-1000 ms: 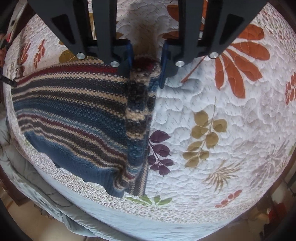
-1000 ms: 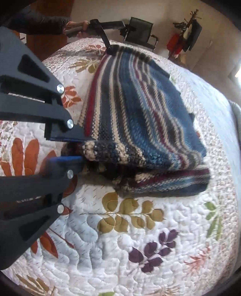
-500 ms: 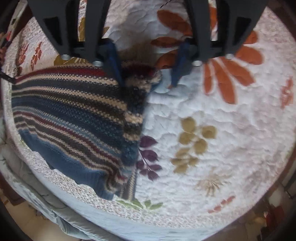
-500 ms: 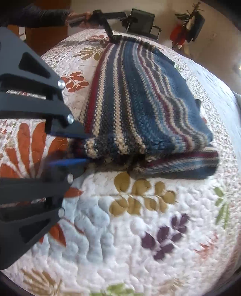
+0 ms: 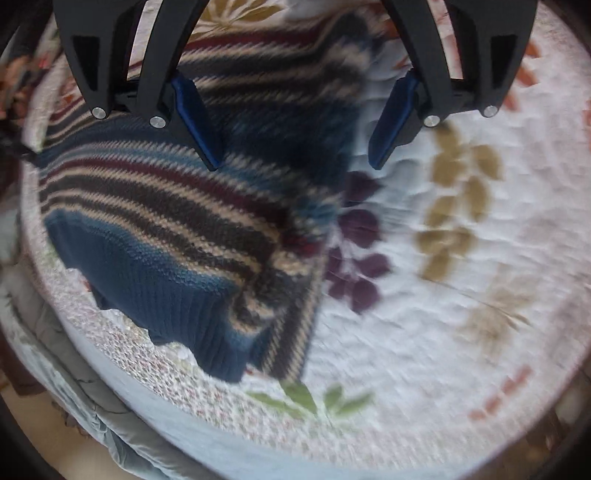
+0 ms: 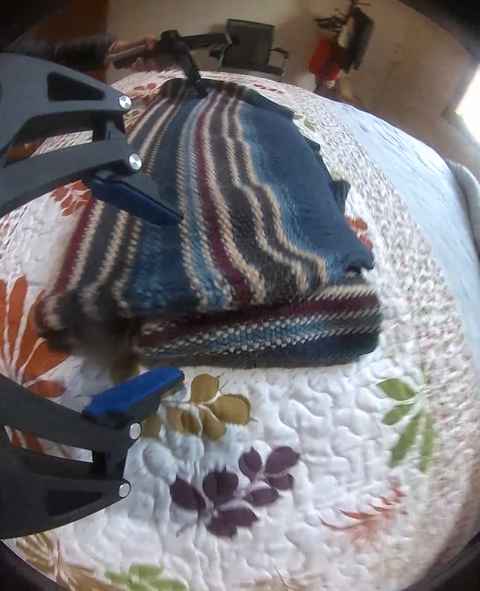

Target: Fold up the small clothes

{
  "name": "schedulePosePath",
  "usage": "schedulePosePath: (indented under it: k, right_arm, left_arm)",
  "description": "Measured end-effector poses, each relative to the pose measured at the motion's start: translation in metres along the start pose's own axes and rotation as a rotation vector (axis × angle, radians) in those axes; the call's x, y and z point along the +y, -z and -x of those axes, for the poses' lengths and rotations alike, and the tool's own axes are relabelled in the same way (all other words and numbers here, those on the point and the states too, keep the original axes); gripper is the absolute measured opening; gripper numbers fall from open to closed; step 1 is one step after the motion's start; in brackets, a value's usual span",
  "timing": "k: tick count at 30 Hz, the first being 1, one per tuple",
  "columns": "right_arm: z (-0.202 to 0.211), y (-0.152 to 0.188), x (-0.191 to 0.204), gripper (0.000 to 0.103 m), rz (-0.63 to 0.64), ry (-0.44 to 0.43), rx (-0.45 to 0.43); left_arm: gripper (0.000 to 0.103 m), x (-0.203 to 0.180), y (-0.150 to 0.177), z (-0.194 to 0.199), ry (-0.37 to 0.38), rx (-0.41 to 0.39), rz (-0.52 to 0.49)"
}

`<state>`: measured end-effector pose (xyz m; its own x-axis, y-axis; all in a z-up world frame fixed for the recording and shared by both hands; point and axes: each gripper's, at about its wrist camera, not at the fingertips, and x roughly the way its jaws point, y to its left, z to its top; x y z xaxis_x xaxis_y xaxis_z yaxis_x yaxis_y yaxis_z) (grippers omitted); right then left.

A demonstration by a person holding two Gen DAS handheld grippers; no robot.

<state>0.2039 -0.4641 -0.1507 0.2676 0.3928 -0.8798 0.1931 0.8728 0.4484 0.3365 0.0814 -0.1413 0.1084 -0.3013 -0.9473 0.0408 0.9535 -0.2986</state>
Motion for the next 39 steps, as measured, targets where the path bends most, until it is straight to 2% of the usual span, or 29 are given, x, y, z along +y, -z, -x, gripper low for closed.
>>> schedulePosePath:
  k: [3, 4, 5, 6, 7, 8, 9, 10, 11, 13, 16, 19, 23, 26, 30, 35, 39]
  right_arm:
    - [-0.023, 0.003, -0.002, 0.081, 0.003, -0.056, 0.065]
    - [-0.028, 0.005, 0.0, 0.082, 0.009, -0.051, 0.065]
    - [-0.029, 0.007, 0.002, 0.082, 0.025, -0.044, 0.057]
    - [-0.03, 0.009, 0.006, 0.076, 0.044, -0.045, 0.042]
    - [-0.029, 0.01, 0.009, 0.064, 0.054, -0.047, 0.034]
    - [-0.029, 0.012, 0.012, 0.058, 0.063, -0.06, 0.033]
    - [-0.029, 0.014, 0.015, 0.045, 0.067, -0.079, 0.03]
    - [-0.028, 0.015, 0.017, 0.036, 0.073, -0.09, 0.027]
    - [-0.026, 0.016, 0.018, 0.034, 0.078, -0.091, 0.021]
    - [-0.022, 0.018, 0.022, 0.028, 0.084, -0.084, 0.006]
    - [-0.009, 0.025, 0.025, 0.023, 0.08, -0.092, -0.018]
    - [0.013, 0.032, 0.022, 0.022, 0.086, -0.129, -0.028]
    - [0.04, 0.044, 0.012, 0.021, 0.117, -0.085, -0.016]
    - [0.061, 0.056, -0.006, 0.021, 0.095, -0.076, -0.014]
    - [0.088, 0.088, -0.041, 0.022, 0.058, -0.041, -0.005]
    - [0.097, 0.138, -0.073, 0.022, 0.03, -0.039, 0.01]
    - [0.073, 0.16, -0.089, 0.028, 0.012, 0.012, -0.004]
  left_arm:
    - [0.091, 0.005, 0.0, -0.016, 0.05, 0.025, 0.024]
    - [0.093, 0.004, 0.0, -0.017, 0.058, 0.024, 0.015]
    - [0.093, 0.0, 0.001, -0.017, 0.046, 0.022, -0.004]
    - [0.092, -0.006, 0.004, -0.017, 0.027, 0.019, -0.04]
    - [0.084, -0.01, 0.006, -0.017, 0.013, 0.014, -0.062]
    - [0.073, -0.014, 0.009, -0.016, 0.01, 0.012, -0.079]
    - [0.067, -0.019, 0.011, -0.014, 0.006, 0.009, -0.089]
    - [0.052, -0.021, 0.01, -0.013, 0.009, 0.009, -0.086]
    - [0.036, -0.023, 0.011, -0.012, 0.028, 0.012, -0.07]
    - [0.033, -0.026, 0.011, -0.009, 0.031, 0.004, -0.04]
    - [0.03, -0.038, 0.015, -0.002, 0.008, -0.028, -0.053]
    - [0.029, -0.045, 0.022, 0.011, 0.055, -0.039, -0.044]
    - [0.029, -0.067, 0.043, 0.021, 0.116, 0.004, -0.071]
    - [0.029, -0.094, 0.069, 0.02, 0.162, 0.029, -0.097]
    - [0.029, -0.126, 0.111, 0.017, 0.232, 0.047, -0.145]
    - [0.03, -0.142, 0.146, 0.008, 0.216, 0.052, -0.198]
    - [0.036, -0.142, 0.151, -0.024, 0.101, 0.042, -0.219]
